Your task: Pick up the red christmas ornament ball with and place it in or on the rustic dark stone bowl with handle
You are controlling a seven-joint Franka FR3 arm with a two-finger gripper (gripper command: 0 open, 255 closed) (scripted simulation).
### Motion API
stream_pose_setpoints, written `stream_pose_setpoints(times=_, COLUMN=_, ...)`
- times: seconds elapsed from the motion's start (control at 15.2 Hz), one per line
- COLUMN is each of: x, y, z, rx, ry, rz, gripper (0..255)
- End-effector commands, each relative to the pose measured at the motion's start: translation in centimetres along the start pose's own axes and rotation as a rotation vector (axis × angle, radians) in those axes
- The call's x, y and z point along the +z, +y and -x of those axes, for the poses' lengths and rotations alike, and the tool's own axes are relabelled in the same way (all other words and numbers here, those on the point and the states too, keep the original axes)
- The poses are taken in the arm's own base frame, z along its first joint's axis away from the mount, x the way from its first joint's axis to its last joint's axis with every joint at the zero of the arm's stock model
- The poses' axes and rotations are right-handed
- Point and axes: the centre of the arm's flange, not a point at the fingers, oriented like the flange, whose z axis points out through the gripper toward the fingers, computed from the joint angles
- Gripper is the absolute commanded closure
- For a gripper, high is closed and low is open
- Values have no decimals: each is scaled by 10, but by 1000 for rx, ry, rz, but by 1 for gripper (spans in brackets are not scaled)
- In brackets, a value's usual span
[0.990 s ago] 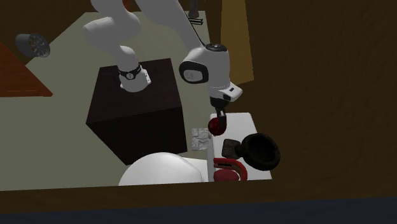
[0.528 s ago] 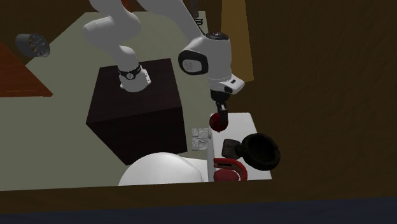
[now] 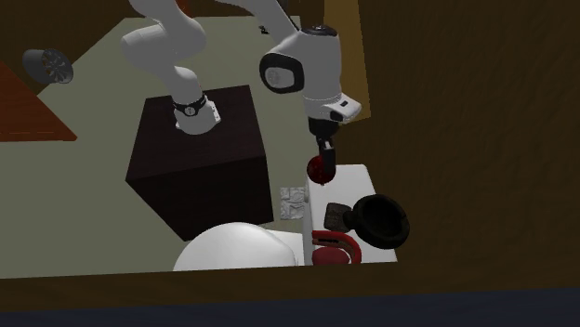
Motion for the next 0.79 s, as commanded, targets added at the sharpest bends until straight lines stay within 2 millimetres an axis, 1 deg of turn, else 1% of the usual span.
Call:
stream_pose_setpoints(times=0.0, x=-10, y=3, z=-1, rx=0, ry=0, rz=0, gripper=255)
stream_pose_setpoints(times=0.2, x=-26, y=6, z=-3, rx=0, ry=0, rz=0, gripper=255)
stream_pose_setpoints(times=0.26, x=-27, y=6, z=-3, rx=0, ry=0, rz=0, gripper=255)
stream_pose_setpoints(times=0.73, x=-3, y=75, z=-60, rx=0, ry=0, rz=0, gripper=255)
